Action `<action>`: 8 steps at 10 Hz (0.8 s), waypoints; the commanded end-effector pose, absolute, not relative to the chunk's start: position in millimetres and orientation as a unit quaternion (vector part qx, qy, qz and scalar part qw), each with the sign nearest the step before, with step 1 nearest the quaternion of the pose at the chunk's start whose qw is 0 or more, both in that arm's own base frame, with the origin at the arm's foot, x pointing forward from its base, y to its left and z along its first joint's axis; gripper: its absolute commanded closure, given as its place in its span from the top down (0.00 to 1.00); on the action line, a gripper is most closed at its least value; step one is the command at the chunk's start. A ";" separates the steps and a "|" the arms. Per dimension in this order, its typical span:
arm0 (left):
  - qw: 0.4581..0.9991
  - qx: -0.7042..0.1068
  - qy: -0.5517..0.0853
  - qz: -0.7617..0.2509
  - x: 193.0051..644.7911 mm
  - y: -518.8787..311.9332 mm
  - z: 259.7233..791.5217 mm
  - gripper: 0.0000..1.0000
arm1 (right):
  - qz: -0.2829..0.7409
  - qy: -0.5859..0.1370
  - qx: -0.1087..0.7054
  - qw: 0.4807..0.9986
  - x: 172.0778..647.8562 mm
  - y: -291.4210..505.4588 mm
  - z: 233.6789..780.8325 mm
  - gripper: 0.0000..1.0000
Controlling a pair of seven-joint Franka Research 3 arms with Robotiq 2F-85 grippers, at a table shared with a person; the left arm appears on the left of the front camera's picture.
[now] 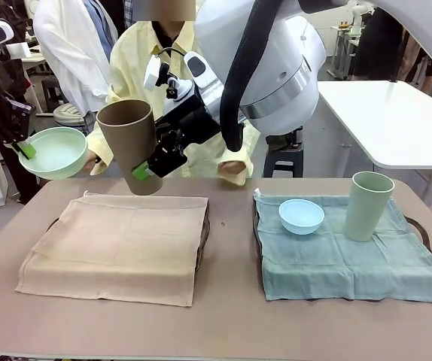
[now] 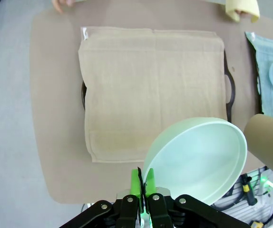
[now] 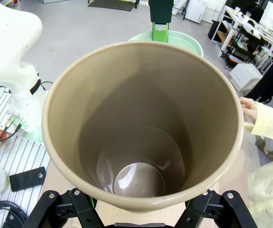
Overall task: Set up a tray with a mat and arrange the tableware.
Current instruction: Place the Picnic Bowl and Reusable plastic cup back onto the Handle tray in front of the human's position.
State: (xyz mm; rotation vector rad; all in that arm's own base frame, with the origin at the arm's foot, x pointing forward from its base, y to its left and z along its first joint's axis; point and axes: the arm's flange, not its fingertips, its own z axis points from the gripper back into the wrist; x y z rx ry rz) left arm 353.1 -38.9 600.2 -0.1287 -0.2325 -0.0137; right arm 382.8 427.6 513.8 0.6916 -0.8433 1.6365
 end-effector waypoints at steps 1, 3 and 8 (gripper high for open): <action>0.990 -0.069 -0.121 -0.012 352.2 -39.1 600.1 0.00 | 0.698 -0.359 0.290 0.548 382.3 428.4 513.0 0.78; 0.990 -0.069 -0.121 -0.012 352.2 -39.1 600.1 0.00 | 0.693 -0.357 0.293 0.554 382.8 427.6 513.8 0.82; 0.995 -0.044 -0.083 -0.019 382.5 -35.9 521.7 0.04 | 0.690 -0.396 0.312 0.519 442.9 426.0 417.9 0.82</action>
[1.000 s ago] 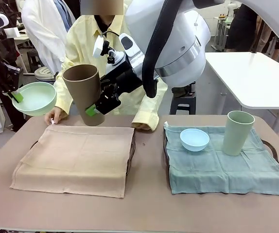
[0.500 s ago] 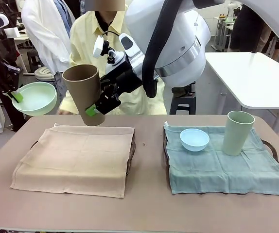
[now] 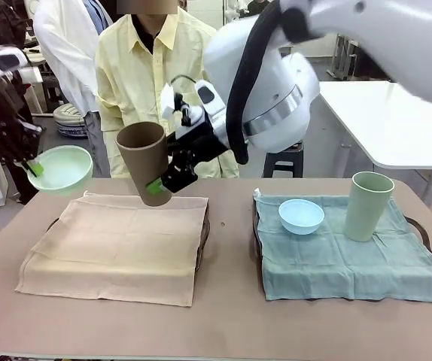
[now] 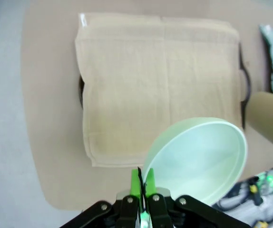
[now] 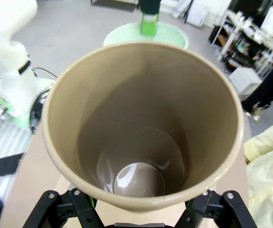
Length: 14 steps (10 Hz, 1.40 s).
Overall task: Set up a tray with a mat and arrange the tableware.
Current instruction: Place the Picnic Bowl and Reusable plastic cup back onto the Handle tray in front of the human's position.
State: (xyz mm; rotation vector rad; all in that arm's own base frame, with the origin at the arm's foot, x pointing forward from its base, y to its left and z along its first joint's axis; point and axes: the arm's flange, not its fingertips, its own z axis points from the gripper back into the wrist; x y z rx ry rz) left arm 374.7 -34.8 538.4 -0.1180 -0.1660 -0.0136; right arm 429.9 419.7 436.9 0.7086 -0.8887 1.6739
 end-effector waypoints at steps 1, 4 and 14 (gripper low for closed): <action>0.996 -0.043 -0.081 -0.023 389.4 -35.7 505.4 0.04 | 0.691 -0.397 0.318 0.514 451.4 430.5 397.9 0.82; 0.996 -0.069 -0.055 -0.016 409.8 -24.4 462.7 0.04 | 0.685 -0.387 0.342 0.514 467.1 442.2 350.4 0.82; 0.996 -0.093 -0.008 -0.001 427.9 -18.1 421.7 0.04 | 0.682 -0.346 0.361 0.534 479.7 443.0 309.8 0.82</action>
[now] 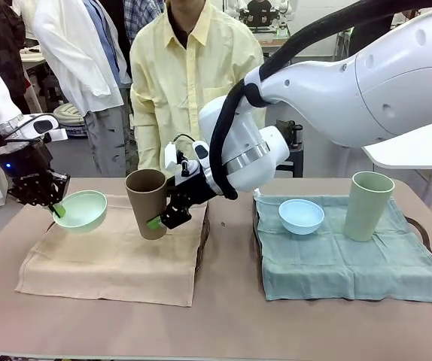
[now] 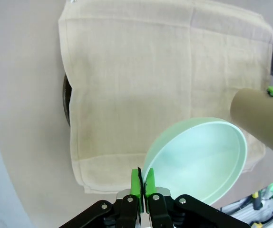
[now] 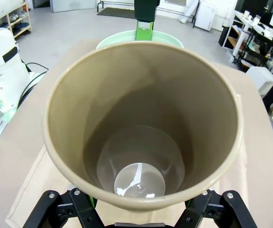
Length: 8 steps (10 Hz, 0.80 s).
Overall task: Set up a tray with a mat and arrange the tableware.
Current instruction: Place the Picnic Bowl and Reusable plastic cup back onto the Handle tray in front of the human's position.
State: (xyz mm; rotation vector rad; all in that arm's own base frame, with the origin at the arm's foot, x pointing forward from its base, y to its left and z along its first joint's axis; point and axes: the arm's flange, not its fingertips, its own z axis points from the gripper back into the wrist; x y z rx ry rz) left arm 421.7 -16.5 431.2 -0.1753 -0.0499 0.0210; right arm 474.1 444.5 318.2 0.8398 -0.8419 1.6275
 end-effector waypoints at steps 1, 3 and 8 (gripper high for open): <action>0.995 -0.097 0.006 0.003 435.8 -18.4 408.6 0.04 | 0.682 -0.336 0.371 0.533 484.2 445.6 299.5 0.82; 0.995 -0.098 0.018 0.007 447.3 -14.7 392.5 0.04 | 0.684 -0.323 0.381 0.532 488.7 451.3 287.7 0.82; 0.995 -0.100 0.010 0.015 474.9 -10.4 362.7 0.04 | 0.688 -0.304 0.381 0.538 492.7 458.3 277.9 0.82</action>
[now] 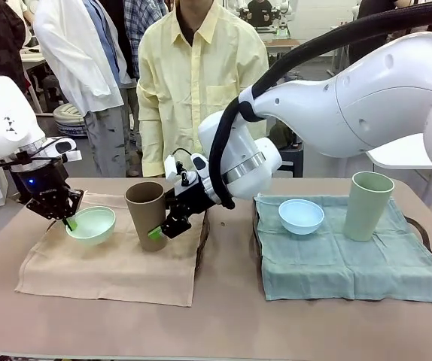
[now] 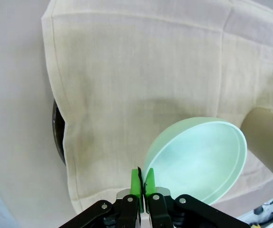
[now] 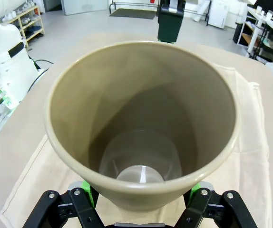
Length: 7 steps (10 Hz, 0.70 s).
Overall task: Set up a tray with a mat and arrange the tableware.
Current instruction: Place the Picnic Bowl and Reusable plastic cup back onto the Handle tray in front of the human's position.
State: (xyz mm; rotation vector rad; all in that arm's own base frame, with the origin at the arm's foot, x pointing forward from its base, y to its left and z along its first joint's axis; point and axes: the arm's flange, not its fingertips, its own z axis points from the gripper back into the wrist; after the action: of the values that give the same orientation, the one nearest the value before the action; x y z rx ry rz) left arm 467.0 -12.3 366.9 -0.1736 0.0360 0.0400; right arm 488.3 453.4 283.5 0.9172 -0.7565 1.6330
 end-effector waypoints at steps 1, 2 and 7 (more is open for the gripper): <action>0.995 -0.097 0.011 0.017 477.0 -11.8 358.4 0.04 | 0.689 -0.302 0.381 0.537 492.6 457.7 277.5 0.82; 0.995 -0.094 0.012 0.016 479.2 -11.8 357.3 0.04 | 0.690 -0.301 0.381 0.537 493.1 459.4 278.2 0.82; 0.995 -0.093 0.016 0.014 476.2 -11.8 361.7 1.00 | 0.688 -0.302 0.380 0.540 492.5 456.9 284.9 1.00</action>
State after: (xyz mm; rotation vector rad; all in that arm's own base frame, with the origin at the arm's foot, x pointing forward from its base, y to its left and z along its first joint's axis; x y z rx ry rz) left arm 476.2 -13.8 356.6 -0.1689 0.0364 0.0396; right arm 490.5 455.5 282.5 0.9165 -0.7430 1.6376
